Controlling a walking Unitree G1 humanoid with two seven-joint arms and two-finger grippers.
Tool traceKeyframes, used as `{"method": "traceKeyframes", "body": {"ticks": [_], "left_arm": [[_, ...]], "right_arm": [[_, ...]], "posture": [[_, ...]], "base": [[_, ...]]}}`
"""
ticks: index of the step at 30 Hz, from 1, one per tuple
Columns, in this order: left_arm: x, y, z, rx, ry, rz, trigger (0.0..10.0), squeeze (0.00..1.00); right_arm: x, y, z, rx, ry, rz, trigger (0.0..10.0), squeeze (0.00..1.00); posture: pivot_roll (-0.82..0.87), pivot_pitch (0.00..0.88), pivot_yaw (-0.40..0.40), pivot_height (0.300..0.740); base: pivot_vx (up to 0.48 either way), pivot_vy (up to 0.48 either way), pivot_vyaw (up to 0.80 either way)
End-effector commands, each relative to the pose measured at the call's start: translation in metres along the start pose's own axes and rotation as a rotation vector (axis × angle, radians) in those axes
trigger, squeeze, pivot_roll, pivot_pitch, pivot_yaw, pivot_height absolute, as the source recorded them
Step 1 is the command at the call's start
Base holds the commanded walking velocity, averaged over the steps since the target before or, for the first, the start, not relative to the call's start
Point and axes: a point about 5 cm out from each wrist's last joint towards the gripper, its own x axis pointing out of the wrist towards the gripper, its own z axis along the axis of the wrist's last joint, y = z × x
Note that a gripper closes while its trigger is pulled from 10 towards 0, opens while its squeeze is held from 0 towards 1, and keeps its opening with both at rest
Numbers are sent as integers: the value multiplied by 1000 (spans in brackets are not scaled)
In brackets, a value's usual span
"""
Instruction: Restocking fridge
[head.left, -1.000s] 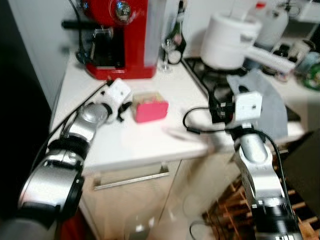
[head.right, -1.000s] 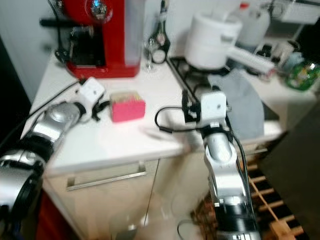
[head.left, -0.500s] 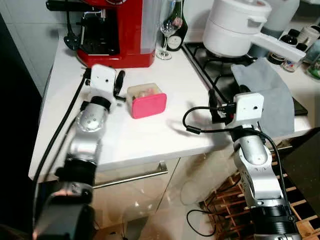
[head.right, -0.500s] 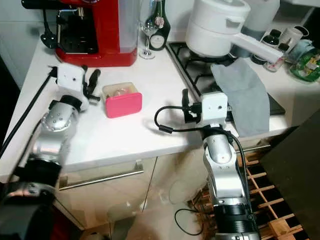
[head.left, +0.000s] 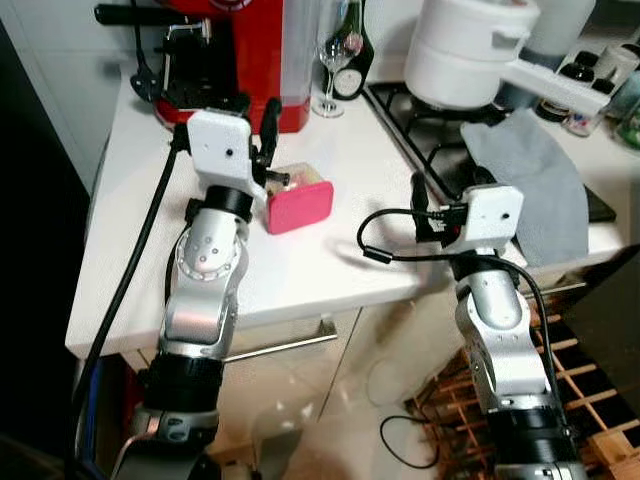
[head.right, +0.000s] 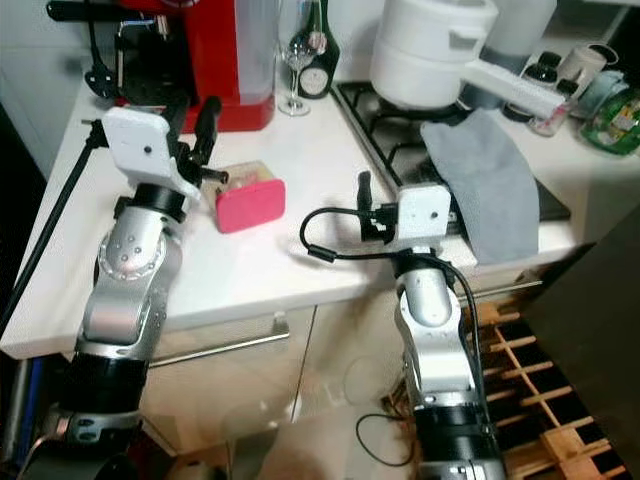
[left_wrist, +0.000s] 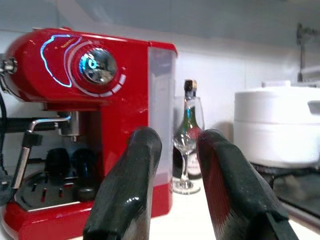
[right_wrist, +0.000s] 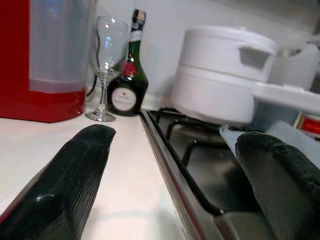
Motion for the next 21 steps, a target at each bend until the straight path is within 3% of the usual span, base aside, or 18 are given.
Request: {"method": "traceKeyframes", "body": {"ticks": [1,10,13,19,21], "left_arm": [[0,-1,-1,8,11,-11,10000,0],[-10,-6,-8,22,72,-2,10000,0],[-6,-2,-24,45,150,-24,10000,0],[7,8,-35,87,256,-65,10000,0],[9,11,-39,60,299,-60,10000,0]], "right_arm": [[6,-2,8,11,-43,-25,10000,0],[10,-3,9,22,-72,-52,10000,0],[12,-1,10,29,-83,-56,10000,0],[12,0,10,33,-80,-48,10000,0],[12,1,9,35,-77,-41,10000,0]], "posture": [[14,0,-20,740],[15,0,2,740],[12,0,6,740],[7,0,0,740],[3,0,0,740]], "base": [[0,0,0],[0,0,0],[0,0,0],[0,0,0],[0,0,0]]}}
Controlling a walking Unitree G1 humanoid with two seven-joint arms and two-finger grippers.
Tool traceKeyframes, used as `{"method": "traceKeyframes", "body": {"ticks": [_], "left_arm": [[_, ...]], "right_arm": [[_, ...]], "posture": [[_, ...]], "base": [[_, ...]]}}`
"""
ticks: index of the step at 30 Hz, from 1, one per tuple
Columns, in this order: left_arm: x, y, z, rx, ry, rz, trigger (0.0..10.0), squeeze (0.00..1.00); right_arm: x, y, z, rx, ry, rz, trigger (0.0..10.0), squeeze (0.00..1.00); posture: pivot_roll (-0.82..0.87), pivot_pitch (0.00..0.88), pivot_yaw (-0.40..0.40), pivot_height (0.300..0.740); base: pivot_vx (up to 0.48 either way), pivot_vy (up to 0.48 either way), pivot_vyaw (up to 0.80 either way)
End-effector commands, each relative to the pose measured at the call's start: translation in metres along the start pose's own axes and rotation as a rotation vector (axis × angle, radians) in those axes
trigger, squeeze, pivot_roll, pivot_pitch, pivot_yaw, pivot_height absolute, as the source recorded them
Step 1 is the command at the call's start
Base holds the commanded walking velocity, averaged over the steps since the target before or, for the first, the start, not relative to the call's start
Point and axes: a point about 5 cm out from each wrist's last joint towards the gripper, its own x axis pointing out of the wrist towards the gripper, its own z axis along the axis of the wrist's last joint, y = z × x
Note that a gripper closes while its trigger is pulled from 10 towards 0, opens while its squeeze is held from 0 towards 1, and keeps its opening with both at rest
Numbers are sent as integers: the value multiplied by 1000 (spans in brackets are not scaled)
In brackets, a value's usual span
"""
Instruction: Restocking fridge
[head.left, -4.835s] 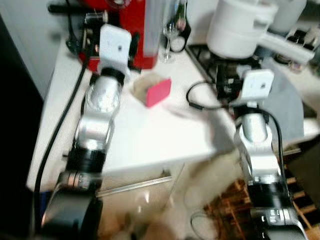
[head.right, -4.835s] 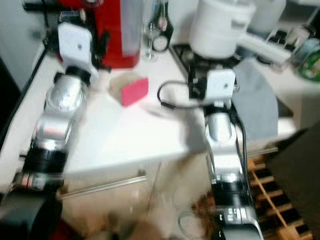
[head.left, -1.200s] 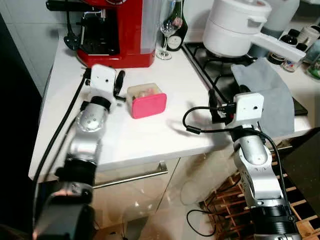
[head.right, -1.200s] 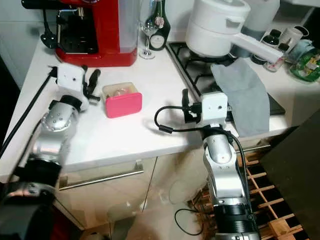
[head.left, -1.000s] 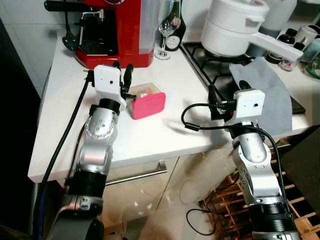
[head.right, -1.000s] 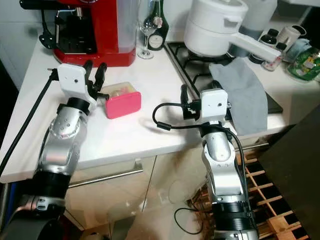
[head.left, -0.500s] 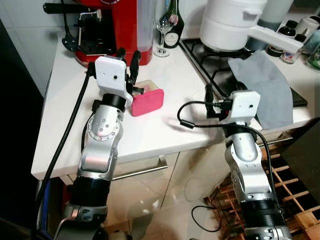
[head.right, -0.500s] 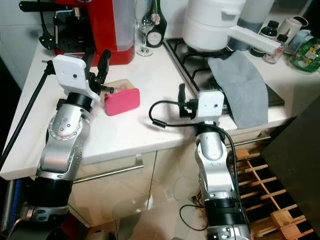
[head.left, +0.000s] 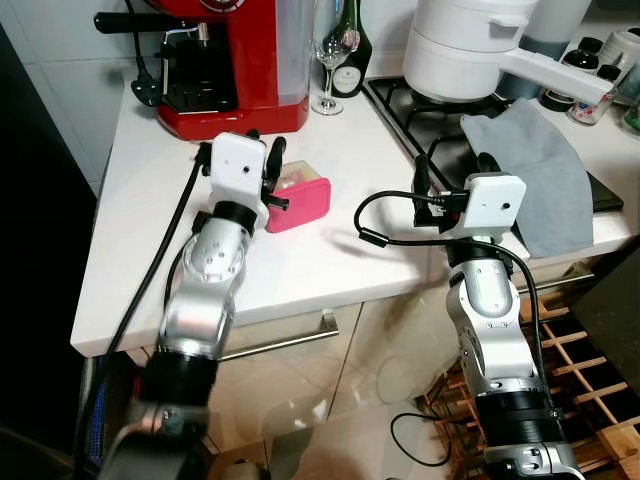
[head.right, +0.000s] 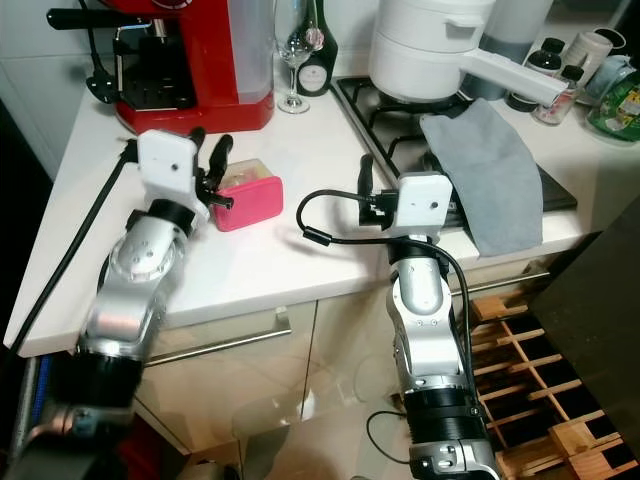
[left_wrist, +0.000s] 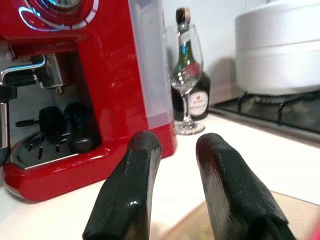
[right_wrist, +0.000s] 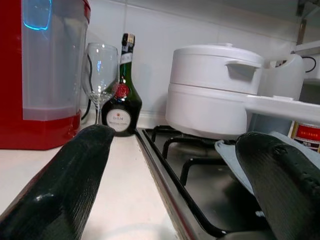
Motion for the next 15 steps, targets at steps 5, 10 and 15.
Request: {"method": "traceKeyframes", "body": {"ticks": [5,10,15], "left_arm": [[11,2,-11,-85,114,-31,10000,0],[19,3,-21,-143,237,-94,10000,0],[26,12,-22,-192,310,-112,10000,0]], "right_arm": [[3,0,2,16,-3,17,10000,0],[2,4,1,23,3,34,10000,0],[2,4,0,26,7,36,10000,0]], "posture": [[0,0,-7,740],[-4,0,-4,740],[-9,0,2,740]], "base": [[0,0,0],[0,0,0],[0,0,0]]}}
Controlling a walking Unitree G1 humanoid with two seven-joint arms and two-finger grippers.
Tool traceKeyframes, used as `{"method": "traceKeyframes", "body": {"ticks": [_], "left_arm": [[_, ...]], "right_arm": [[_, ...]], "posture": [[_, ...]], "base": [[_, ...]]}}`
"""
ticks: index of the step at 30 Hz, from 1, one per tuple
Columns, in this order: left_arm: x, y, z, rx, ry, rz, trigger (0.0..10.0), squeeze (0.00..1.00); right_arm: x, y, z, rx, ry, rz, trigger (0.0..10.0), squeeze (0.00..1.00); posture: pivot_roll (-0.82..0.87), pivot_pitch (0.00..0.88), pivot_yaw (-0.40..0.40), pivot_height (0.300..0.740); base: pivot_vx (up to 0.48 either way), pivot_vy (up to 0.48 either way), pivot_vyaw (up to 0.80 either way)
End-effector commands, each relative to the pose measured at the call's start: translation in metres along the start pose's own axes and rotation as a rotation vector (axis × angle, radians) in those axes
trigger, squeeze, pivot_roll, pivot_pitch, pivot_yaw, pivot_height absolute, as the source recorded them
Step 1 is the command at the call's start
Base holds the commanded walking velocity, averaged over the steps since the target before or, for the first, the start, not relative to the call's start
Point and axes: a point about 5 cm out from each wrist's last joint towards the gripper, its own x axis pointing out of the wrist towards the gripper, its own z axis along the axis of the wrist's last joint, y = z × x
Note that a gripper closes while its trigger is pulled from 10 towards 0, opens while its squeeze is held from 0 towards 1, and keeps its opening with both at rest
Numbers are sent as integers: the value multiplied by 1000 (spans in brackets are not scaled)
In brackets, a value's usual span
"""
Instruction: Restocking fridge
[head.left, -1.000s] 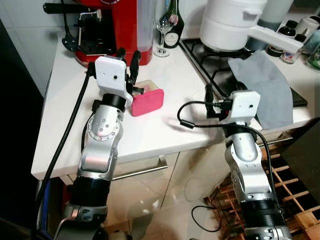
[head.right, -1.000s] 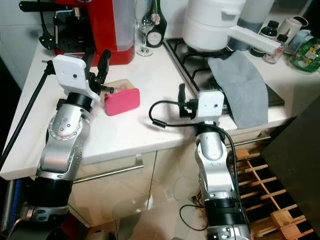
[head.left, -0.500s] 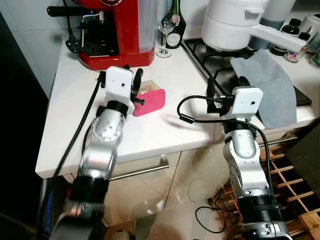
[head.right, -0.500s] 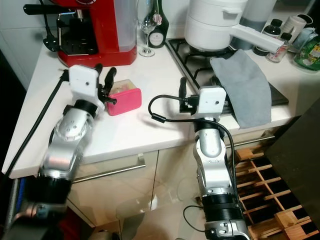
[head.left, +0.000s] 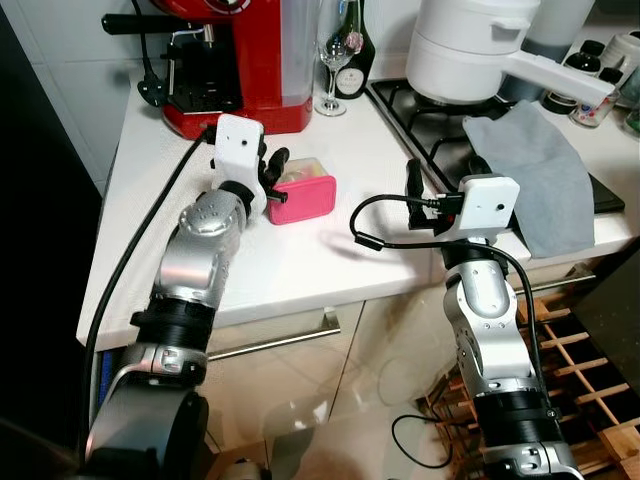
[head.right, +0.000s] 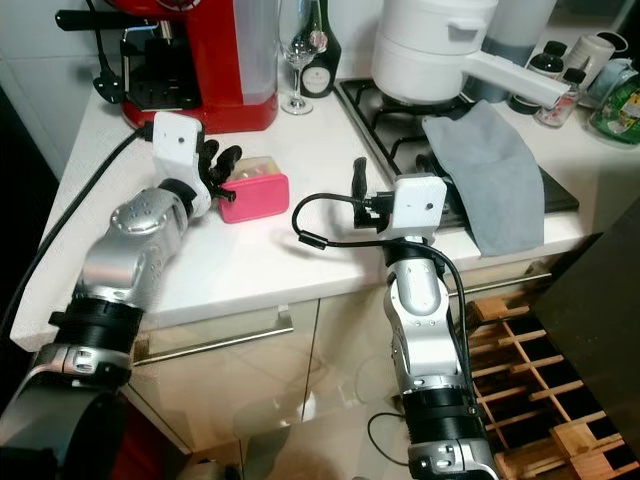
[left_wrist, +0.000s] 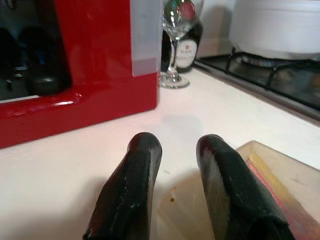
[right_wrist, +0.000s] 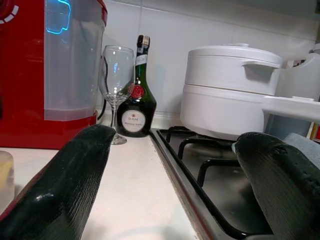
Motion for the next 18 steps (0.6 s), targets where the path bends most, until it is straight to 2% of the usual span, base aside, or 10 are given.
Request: {"method": "traceKeyframes", "body": {"ticks": [1,6,9,10,11,13,14,15,16,18], "left_arm": [[1,7,-10,-66,92,0,10000,0],[1,16,-7,-174,118,-5,10000,0],[0,18,0,-188,88,-13,10000,0],[0,20,15,-119,-1,-20,10000,0],[0,20,15,-119,-1,-20,10000,0],[-5,17,33,14,-124,-53,10000,0],[-5,17,33,14,-124,-53,10000,0],[-11,13,46,59,-204,-106,10000,0],[-11,13,46,59,-204,-106,10000,0],[-16,19,54,114,-250,-120,10000,0]], "right_arm": [[2,-1,1,6,5,1,10000,0],[1,-2,0,7,9,0,10000,0],[1,-2,0,6,8,0,10000,0],[2,-2,0,6,6,0,10000,0],[2,-2,0,6,6,0,10000,0],[2,-2,1,9,1,5,10000,0],[2,-2,1,9,1,5,10000,0],[3,-2,2,14,-5,14,10000,0],[3,-2,2,14,-5,14,10000,0],[4,-4,2,16,-4,16,10000,0]], "posture": [[-10,0,4,740],[-11,0,4,740],[-11,0,3,740],[-11,0,3,740],[-11,0,3,740],[-8,0,4,740],[-8,0,4,740],[-8,0,3,740],[-8,0,3,740],[-5,0,0,740]], "base": [[0,0,0],[0,0,0],[0,0,0],[0,0,0],[0,0,0],[0,0,0],[0,0,0],[0,0,0],[0,0,0],[0,0,0]]}}
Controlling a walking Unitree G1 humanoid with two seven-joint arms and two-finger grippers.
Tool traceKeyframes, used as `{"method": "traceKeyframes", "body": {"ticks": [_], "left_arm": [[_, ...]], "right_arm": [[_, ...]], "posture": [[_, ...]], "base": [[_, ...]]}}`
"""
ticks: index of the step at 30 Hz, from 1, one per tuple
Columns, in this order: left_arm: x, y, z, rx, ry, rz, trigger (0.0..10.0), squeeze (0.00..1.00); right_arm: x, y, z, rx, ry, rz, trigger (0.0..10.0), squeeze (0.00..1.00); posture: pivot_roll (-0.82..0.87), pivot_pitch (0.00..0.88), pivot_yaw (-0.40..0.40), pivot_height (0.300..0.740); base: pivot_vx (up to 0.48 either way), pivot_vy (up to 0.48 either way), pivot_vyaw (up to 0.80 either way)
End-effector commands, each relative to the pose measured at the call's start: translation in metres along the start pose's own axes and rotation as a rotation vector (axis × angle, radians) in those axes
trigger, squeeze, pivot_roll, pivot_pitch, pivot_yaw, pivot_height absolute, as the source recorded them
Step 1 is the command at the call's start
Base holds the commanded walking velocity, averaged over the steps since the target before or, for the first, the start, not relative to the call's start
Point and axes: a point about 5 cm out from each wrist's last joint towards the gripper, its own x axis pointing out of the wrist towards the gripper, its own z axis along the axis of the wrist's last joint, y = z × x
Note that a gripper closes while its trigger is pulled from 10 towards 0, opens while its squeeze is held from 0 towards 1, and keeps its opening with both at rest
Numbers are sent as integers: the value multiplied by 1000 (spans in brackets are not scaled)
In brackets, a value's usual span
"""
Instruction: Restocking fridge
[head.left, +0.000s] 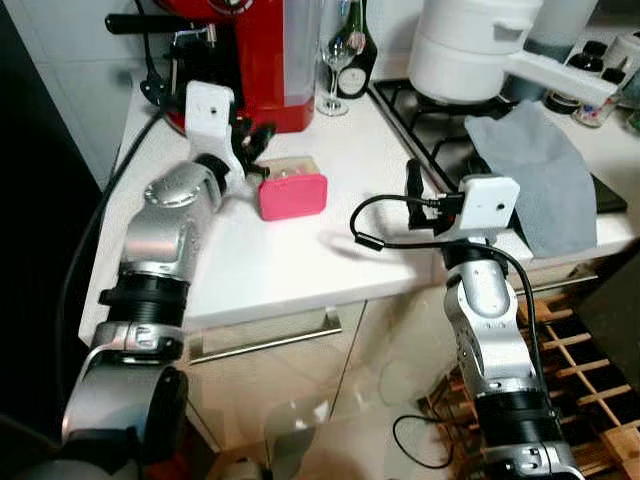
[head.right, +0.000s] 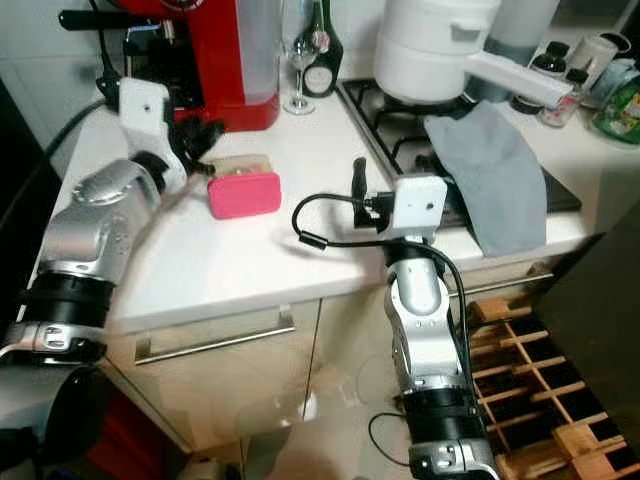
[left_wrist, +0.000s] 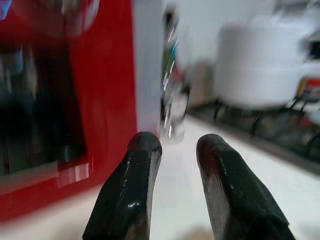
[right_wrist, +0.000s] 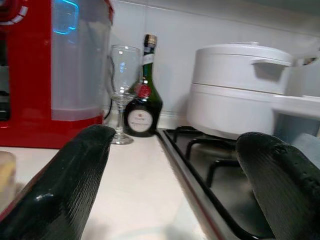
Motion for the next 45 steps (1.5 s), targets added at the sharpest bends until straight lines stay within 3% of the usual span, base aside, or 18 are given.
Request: {"method": "traceKeyframes", "body": {"ticks": [1,5,8,9,10,11,15,18,24,31,34,35,36,45], "left_arm": [[-2,1,4,35,-18,-25,10000,0],[-4,8,10,44,-33,-37,10000,0],[-8,10,10,63,-33,-89,10000,0],[-15,9,4,52,-15,-165,10000,0],[-15,9,4,52,-15,-165,10000,0],[-19,10,0,55,-3,-200,10000,0],[-25,9,-1,40,-5,-235,10000,0],[-31,6,-1,40,-16,-276,10000,0],[-51,9,-9,45,23,-390,10000,0],[-51,14,-13,64,48,-375,10000,0],[-52,12,-14,62,51,-382,10000,0],[-53,12,-14,65,55,-385,10000,0],[-54,13,-15,67,56,-386,10000,0],[-49,19,-25,137,93,-351,10000,0]], "right_arm": [[3,-4,2,6,-2,-4,10000,0],[4,-2,0,29,10,36,10000,0],[6,7,-6,135,89,165,10000,0],[8,11,-9,226,147,276,10000,47],[8,11,-9,226,147,276,10000,47],[10,10,-10,225,170,335,10000,1000],[19,2,-3,182,166,428,10000,1000],[28,-5,7,203,133,454,10000,1000],[38,-19,21,215,121,661,10000,1000],[46,-23,16,165,167,721,10000,1000],[47,-20,11,118,205,768,10000,1000],[46,-17,7,62,228,804,10000,1000],[46,-15,6,48,231,821,10000,0],[53,-12,1,12,224,828,10000,0]], "posture": [[-5,0,0,740],[-2,0,-2,740],[-2,0,-2,740],[2,0,0,740],[2,0,0,740],[5,0,-4,740],[23,0,-17,740],[38,0,-27,740],[55,0,-32,740],[53,0,-28,740],[52,0,-27,740],[55,0,-29,740],[56,0,-29,740],[57,0,-31,740]], "base": [[0,0,0],[0,0,0],[0,0,0],[0,0,0],[0,0,0],[0,0,0],[0,0,0],[0,0,0],[0,0,0],[0,0,0],[0,0,0],[0,0,0],[0,0,0],[0,0,0]]}}
